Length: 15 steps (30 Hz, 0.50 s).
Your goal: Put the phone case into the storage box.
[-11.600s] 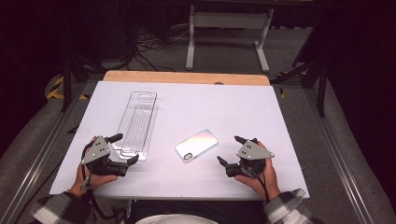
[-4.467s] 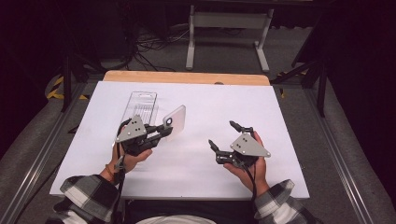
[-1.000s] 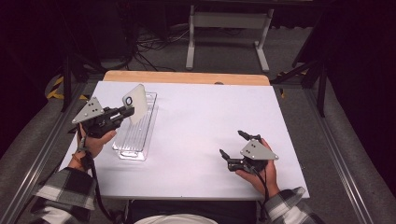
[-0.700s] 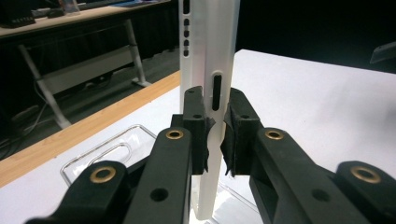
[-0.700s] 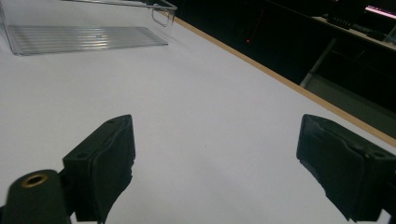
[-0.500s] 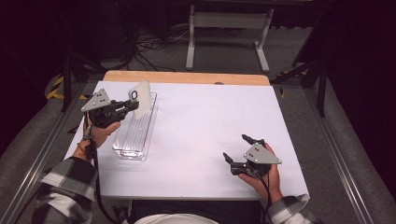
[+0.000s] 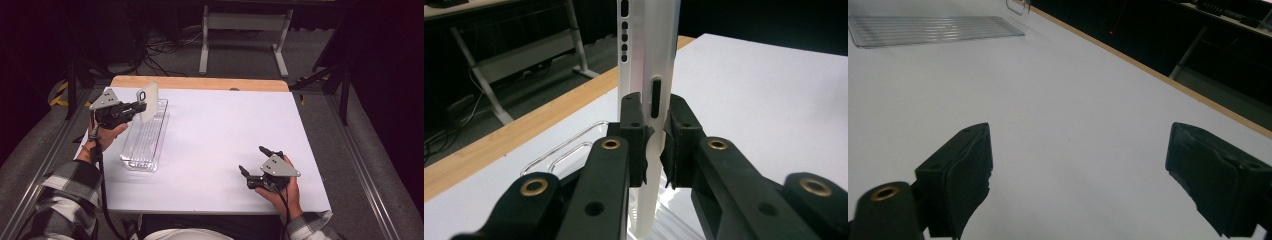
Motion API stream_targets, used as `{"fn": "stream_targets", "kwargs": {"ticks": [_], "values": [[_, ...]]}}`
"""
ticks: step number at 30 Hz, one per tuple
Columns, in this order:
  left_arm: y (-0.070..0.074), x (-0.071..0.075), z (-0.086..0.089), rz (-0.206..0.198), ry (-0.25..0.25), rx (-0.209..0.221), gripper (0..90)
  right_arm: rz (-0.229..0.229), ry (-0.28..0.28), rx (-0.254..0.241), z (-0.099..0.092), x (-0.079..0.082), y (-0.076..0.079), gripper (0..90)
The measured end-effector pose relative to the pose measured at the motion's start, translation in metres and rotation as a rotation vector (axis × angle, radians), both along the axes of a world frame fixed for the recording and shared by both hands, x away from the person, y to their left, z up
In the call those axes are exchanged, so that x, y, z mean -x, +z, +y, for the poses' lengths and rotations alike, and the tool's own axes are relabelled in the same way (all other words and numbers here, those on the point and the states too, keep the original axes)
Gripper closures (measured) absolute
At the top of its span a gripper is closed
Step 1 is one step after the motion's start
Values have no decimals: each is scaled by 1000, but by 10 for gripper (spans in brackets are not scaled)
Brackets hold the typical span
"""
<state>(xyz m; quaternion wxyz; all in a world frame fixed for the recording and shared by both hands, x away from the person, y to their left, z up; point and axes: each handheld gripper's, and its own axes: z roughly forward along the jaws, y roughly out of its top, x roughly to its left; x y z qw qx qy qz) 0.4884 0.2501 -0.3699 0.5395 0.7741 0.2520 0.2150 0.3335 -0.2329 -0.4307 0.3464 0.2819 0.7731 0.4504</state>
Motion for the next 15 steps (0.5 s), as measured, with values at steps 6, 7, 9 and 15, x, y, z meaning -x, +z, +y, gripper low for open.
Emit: {"fn": "stream_targets", "kwargs": {"ticks": [6, 7, 9, 15], "values": [[-2, -18, -4, 25, -17, -6, 813, 18, -5, 1, 1, -4, -3, 124], [-2, -20, -5, 26, -25, -9, 813, 22, -6, 2, 1, -4, -4, 124], [-3, -23, -6, 21, -23, -13, 813, 28, -5, 3, 1, -4, -5, 124], [-11, -41, -11, 49, -43, -8, 812, 52, -5, 24, 2, -7, -9, 131]]}}
